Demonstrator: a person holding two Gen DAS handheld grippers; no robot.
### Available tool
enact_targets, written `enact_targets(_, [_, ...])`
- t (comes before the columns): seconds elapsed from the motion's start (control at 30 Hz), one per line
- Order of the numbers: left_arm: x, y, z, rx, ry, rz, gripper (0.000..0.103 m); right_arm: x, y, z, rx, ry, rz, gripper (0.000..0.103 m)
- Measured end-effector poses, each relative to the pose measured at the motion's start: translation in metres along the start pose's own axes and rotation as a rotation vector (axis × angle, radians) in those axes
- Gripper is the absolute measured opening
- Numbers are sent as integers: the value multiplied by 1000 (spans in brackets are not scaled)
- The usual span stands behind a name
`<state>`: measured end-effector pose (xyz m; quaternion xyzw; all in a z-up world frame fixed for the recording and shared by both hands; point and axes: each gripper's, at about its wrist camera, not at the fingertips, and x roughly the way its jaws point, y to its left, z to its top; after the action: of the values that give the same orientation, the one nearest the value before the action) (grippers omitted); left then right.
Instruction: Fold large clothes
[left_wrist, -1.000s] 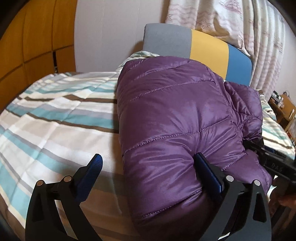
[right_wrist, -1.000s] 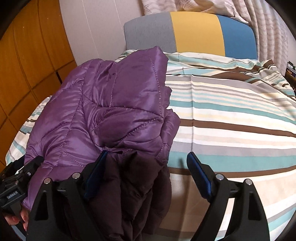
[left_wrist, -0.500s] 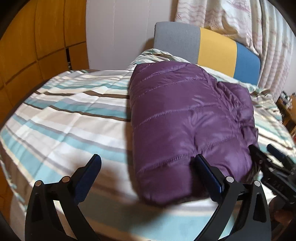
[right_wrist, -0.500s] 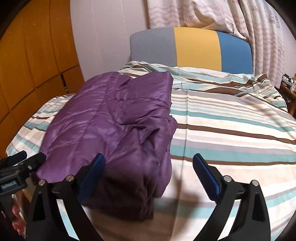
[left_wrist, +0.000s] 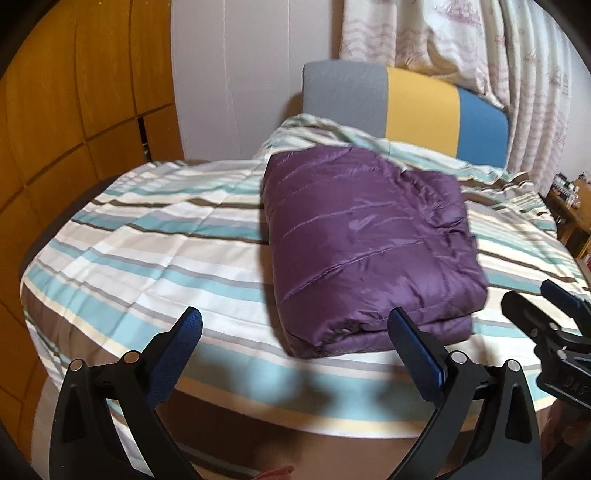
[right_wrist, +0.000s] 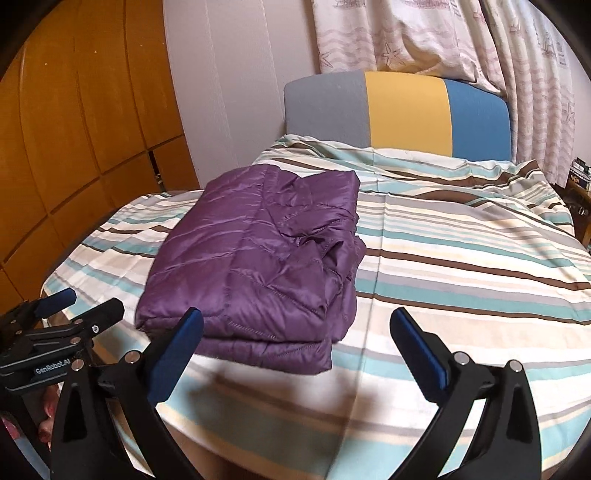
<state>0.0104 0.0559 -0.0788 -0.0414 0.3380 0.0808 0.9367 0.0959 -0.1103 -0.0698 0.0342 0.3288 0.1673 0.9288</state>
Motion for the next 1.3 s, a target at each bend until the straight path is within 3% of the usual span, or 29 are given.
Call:
enact_targets(0.2, [-24,-3,-2,19,-56,38,100,-15,9,1,-26,-26,1,101])
enact_targets(1.3, [-18,0,-6,-14,-5,30,100,-14,4,-4,-17,-15,-3,101])
